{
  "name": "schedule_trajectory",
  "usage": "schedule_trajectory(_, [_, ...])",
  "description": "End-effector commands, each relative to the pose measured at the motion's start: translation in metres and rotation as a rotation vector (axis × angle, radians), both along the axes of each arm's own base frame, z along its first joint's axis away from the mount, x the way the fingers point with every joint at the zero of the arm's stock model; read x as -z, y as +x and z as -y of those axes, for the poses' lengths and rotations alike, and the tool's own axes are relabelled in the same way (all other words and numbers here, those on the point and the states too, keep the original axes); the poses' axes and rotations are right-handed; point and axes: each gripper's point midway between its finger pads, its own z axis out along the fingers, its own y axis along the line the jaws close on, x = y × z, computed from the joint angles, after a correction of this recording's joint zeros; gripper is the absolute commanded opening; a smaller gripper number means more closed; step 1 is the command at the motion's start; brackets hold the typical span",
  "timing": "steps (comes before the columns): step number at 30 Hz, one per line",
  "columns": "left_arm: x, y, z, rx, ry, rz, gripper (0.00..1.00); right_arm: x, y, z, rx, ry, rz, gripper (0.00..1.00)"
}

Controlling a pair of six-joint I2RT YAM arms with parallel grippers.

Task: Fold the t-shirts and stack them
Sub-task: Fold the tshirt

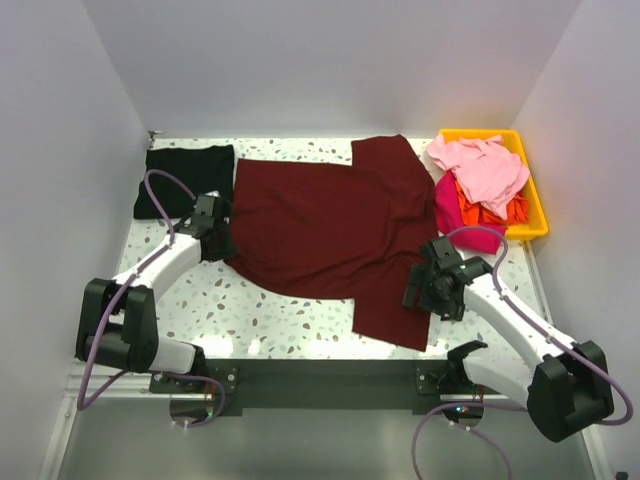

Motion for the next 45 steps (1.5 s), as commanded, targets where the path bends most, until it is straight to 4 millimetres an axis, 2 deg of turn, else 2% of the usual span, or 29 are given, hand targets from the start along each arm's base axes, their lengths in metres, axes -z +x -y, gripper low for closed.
schedule_trajectory(1, [-0.020, 0.019, 0.006, 0.035, -0.034, 0.088, 0.00, -0.008, -0.014, 0.008, 0.076, -0.027, -0.026, 0.89])
schedule_trajectory(13, [-0.025, 0.020, 0.008, 0.047, -0.041, 0.100, 0.00, 0.003, -0.049, -0.008, 0.121, 0.055, -0.106, 0.78])
schedule_trajectory(20, [-0.029, 0.019, 0.007, 0.044, -0.038, 0.107, 0.00, 0.024, -0.066, -0.023, 0.078, 0.067, -0.161, 0.69])
schedule_trajectory(25, [-0.029, 0.019, 0.007, 0.043, -0.037, 0.106, 0.00, 0.034, -0.068, -0.028, 0.087, 0.054, -0.157, 0.67])
schedule_trajectory(28, [-0.029, 0.018, 0.007, 0.044, -0.036, 0.104, 0.00, 0.042, -0.072, -0.023, 0.094, 0.038, -0.158, 0.65])
schedule_trajectory(31, [-0.028, 0.018, 0.007, 0.046, -0.038, 0.101, 0.00, 0.042, -0.070, -0.019, 0.109, 0.025, -0.131, 0.61])
schedule_trajectory(32, [-0.027, 0.018, 0.007, 0.046, -0.037, 0.099, 0.00, 0.041, -0.070, -0.017, 0.115, 0.019, -0.128, 0.59])
schedule_trajectory(34, [-0.028, 0.019, 0.008, 0.048, -0.038, 0.100, 0.00, 0.040, -0.069, -0.016, 0.125, 0.019, -0.114, 0.48])
schedule_trajectory(35, [-0.028, 0.018, 0.008, 0.049, -0.039, 0.099, 0.00, 0.041, -0.071, -0.015, 0.127, 0.018, -0.117, 0.38])
schedule_trajectory(37, [-0.028, 0.018, 0.008, 0.047, -0.039, 0.099, 0.00, 0.040, -0.072, -0.011, 0.129, 0.005, -0.114, 0.30])
schedule_trajectory(38, [-0.028, 0.018, 0.008, 0.049, -0.039, 0.097, 0.00, 0.038, -0.072, -0.011, 0.130, 0.003, -0.113, 0.23])
schedule_trajectory(40, [-0.029, 0.017, 0.007, 0.046, -0.036, 0.099, 0.00, 0.035, -0.072, -0.011, 0.124, 0.007, -0.107, 0.16])
schedule_trajectory(41, [-0.029, 0.016, 0.007, 0.047, -0.036, 0.098, 0.00, 0.034, -0.072, -0.011, 0.126, 0.007, -0.105, 0.08])
schedule_trajectory(43, [-0.032, 0.015, 0.006, 0.041, -0.034, 0.103, 0.00, 0.025, -0.070, -0.010, 0.117, -0.001, -0.098, 0.01])
schedule_trajectory(45, [-0.036, 0.014, 0.004, 0.037, -0.028, 0.109, 0.00, 0.013, -0.064, -0.010, 0.104, -0.002, -0.071, 0.00])
